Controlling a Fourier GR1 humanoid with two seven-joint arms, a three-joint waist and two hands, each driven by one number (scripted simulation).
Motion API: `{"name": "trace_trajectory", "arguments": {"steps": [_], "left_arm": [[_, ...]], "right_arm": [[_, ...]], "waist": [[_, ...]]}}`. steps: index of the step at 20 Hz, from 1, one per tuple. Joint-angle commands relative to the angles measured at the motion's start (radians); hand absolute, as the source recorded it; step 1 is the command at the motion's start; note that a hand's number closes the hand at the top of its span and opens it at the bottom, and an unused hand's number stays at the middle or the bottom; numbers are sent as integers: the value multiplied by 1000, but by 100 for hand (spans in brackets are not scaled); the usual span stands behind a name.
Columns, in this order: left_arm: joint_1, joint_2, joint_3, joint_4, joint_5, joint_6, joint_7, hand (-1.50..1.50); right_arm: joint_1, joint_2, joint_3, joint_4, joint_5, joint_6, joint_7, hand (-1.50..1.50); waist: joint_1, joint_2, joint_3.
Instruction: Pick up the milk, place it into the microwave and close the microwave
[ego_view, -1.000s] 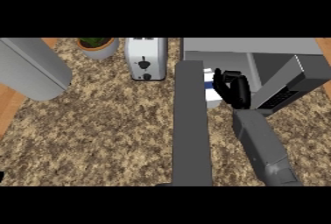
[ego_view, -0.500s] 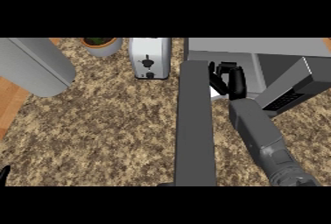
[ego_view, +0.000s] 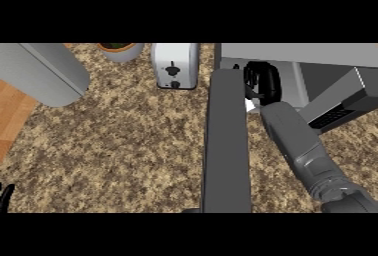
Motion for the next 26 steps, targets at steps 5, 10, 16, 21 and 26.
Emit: {"name": "trace_trajectory", "arguments": {"steps": [5, 10, 16, 21, 26], "left_arm": [[-14, 25, 20, -18, 14, -15, 12, -150], [-77, 6, -5, 59, -34, 9, 5, -150], [-84, 22, -2, 46, -7, -14, 18, -150], [-109, 4, -24, 87, -33, -6, 7, -150], [-123, 12, -24, 80, -23, -4, 32, -150]], "right_arm": [[-34, -32, -41, 38, -8, -157, 26, 150], [-14, -35, -64, 47, -20, -168, 18, 150], [7, -109, -62, 77, -9, -123, 25, 150], [12, -142, -61, 99, 1, -162, 50, 150], [-10, -142, -29, 113, 35, -159, 68, 150]], "waist": [[30, 15, 3], [17, 20, 2], [40, 31, 4], [49, 39, 4], [70, 43, 5]]}}
